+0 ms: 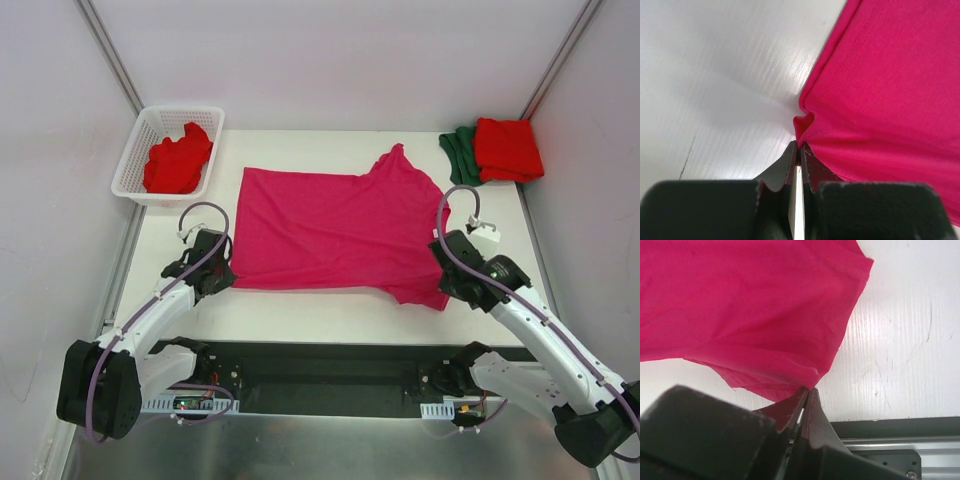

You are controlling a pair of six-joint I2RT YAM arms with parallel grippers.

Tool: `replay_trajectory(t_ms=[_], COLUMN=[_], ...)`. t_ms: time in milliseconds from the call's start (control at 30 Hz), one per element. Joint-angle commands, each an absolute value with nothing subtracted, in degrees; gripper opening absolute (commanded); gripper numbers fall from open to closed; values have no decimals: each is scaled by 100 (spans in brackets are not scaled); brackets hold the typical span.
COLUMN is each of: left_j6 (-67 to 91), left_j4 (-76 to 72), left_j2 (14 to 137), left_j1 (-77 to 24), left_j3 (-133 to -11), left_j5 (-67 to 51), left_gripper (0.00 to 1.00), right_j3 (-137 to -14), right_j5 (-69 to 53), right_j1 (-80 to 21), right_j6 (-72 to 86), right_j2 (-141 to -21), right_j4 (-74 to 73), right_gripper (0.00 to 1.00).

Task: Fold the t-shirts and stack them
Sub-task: Grap the side of the flattened tshirt closest away from the robot with both arms

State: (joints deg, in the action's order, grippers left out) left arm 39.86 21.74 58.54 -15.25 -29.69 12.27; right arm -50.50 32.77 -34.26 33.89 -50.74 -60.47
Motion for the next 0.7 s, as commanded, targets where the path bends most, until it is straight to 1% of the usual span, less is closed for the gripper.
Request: replay_trajectory(t_ms=[0,667], left_j6=[3815,3226], left_j4=[2171,1732], left_j2=[5941,6565], left_j1=[-1433,-1160], left_j3=[-3269,-3990], left_j5=[1336,1231], left_gripper=[0,0], right_j3=[-5492,-6214], right_j5=[3287,2857], right_j1=[-3147,-2172], right_j6=[2892,1670], right_j2=[-5168,-5862], right_j4=[-5810,-4764], right_gripper=[1,1])
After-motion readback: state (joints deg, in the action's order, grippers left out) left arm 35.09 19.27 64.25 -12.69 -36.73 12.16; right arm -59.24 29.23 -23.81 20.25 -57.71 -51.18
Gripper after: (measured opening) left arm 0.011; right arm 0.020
